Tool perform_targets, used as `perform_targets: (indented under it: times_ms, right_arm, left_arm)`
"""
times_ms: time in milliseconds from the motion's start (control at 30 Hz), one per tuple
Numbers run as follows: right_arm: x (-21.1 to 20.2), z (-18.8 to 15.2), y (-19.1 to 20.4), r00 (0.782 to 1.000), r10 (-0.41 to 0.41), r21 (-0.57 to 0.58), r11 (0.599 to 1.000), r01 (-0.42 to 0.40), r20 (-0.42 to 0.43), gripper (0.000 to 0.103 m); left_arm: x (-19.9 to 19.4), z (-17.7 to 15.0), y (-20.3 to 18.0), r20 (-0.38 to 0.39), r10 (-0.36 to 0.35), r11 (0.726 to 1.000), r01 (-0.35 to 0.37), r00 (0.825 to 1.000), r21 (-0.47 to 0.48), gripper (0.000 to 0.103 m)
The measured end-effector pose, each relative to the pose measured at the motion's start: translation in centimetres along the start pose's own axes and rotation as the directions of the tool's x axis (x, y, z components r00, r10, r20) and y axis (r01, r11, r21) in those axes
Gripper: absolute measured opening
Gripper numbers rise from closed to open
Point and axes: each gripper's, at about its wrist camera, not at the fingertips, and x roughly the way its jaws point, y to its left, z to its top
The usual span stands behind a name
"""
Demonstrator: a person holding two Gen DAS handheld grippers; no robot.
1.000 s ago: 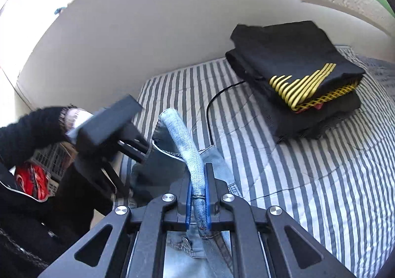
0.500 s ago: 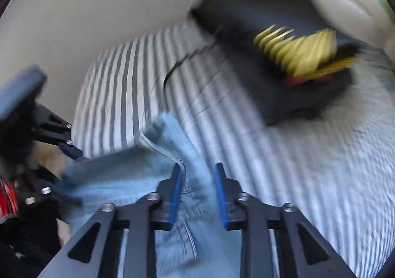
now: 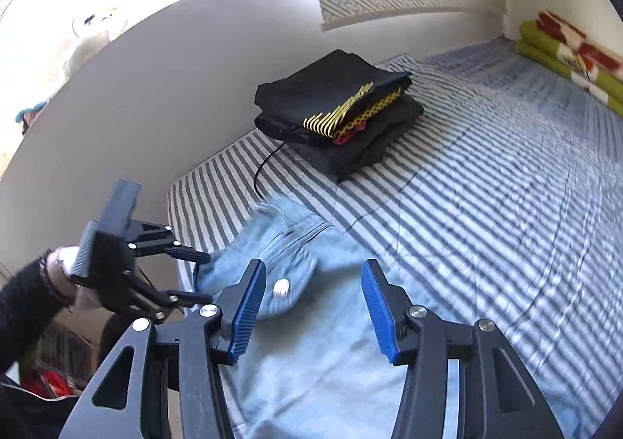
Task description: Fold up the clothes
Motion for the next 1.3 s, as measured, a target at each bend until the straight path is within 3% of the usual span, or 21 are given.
perform_targets:
  times_ms: [100, 167, 267, 333, 433, 533, 600, 667, 733, 800, 867, 1000, 1167, 1233, 1267, 1300]
  right_arm:
    - [-0.2, -3.0, -0.2, 0.998, -0.035, 0.050, 0.998, 0.038, -0.052, 0.047]
    - [-1.5, -6.0, -0.7, 0.997, -0.060, 0.089, 0.994, 0.064, -0.053, 0.047]
    - [-4.2, -11.3, -1.7, 0.985, -0.169, 0.139, 0.975, 0.174, -0.045, 0.046]
    - [-6.4, -15.3, -3.3, 0.963, -0.265, 0.193, 0.943, 0.271, -0.057, 0.046]
    - [-10.1, -20.7, -7.6, 0.941, -0.318, 0.368, 0.866, 0.338, -0.116, 0.045]
    - [-13.6, -25.9, -12.4, 0.924, -0.346, 0.567, 0.734, 0.375, -0.163, 0.043]
    - [-14.9, -28.5, -14.5, 0.930, -0.329, 0.667, 0.657, 0.351, -0.164, 0.043]
    - [-15.6, -30.4, -16.2, 0.933, -0.329, 0.749, 0.579, 0.321, -0.146, 0.043]
    - [-15.9, -32.0, -17.5, 0.943, -0.308, 0.821, 0.502, 0.272, -0.125, 0.043]
    - [-15.7, -33.4, -18.5, 0.959, -0.268, 0.880, 0.428, 0.207, -0.095, 0.043]
    - [-15.6, -34.5, -18.7, 0.968, -0.247, 0.918, 0.368, 0.147, -0.056, 0.044]
    - [-16.0, -35.4, -19.1, 0.969, -0.245, 0.957, 0.287, 0.042, 0.031, 0.051]
    - [-15.9, -34.2, -20.7, 0.956, -0.289, 0.972, 0.235, 0.027, 0.044, 0.053]
    - [-16.2, -33.8, -21.5, 0.960, -0.275, 0.979, 0.203, 0.003, 0.054, 0.036]
    - [-16.4, -33.4, -21.7, 0.964, -0.261, 0.982, 0.187, 0.000, 0.049, 0.012]
    - [-16.8, -32.9, -22.0, 0.966, -0.249, 0.984, 0.178, -0.024, 0.068, 0.009]
  left_arm:
    - [-0.3, -1.3, 3.1, 0.016, -0.063, 0.987, 0.065, 0.998, -0.149, 0.058]
    - [-1.6, -1.4, 2.6, 0.064, -0.040, 0.984, 0.050, 0.997, -0.168, 0.058]
    - [-3.5, -1.5, -2.0, 0.118, -0.006, 1.000, 0.005, 0.993, 0.005, 0.058]
    - [-4.0, -1.5, -6.8, 0.134, -0.010, 0.987, -0.012, 0.991, 0.163, 0.060]
    - [-3.5, -1.7, -14.6, 0.120, -0.035, 0.925, -0.013, 0.992, 0.380, 0.066]
    - [-1.8, -2.6, -21.4, 0.083, -0.023, 0.818, -0.029, 0.996, 0.575, 0.066]
    - [0.1, -3.2, -24.3, 0.048, 0.013, 0.754, -0.041, 0.999, 0.656, 0.066]
    - [2.2, -3.1, -25.7, 0.044, 0.068, 0.711, -0.079, 0.997, 0.699, 0.066]
    - [4.0, -2.8, -25.8, 0.003, 0.084, 0.724, -0.063, 0.996, 0.687, 0.049]
    - [3.9, -2.1, -25.8, -0.024, 0.066, 0.766, -0.035, 0.998, 0.642, 0.016]
    - [2.7, -1.3, -25.5, -0.020, 0.054, 0.789, -0.031, 0.998, 0.614, 0.014]
    - [-1.2, 0.9, -24.5, 0.005, -0.003, 0.836, 0.000, 1.000, 0.549, 0.012]
    - [-4.7, 3.7, -23.4, 0.042, -0.007, 0.867, -0.014, 0.999, 0.498, 0.012]
    - [-5.5, 4.9, -22.9, 0.041, -0.001, 0.875, -0.019, 0.999, 0.483, 0.012]
    - [-6.1, 5.3, -22.6, 0.045, 0.010, 0.875, -0.031, 0.999, 0.483, 0.012]
    - [-6.4, 5.8, -22.4, 0.049, 0.015, 0.876, -0.037, 0.999, 0.481, 0.012]
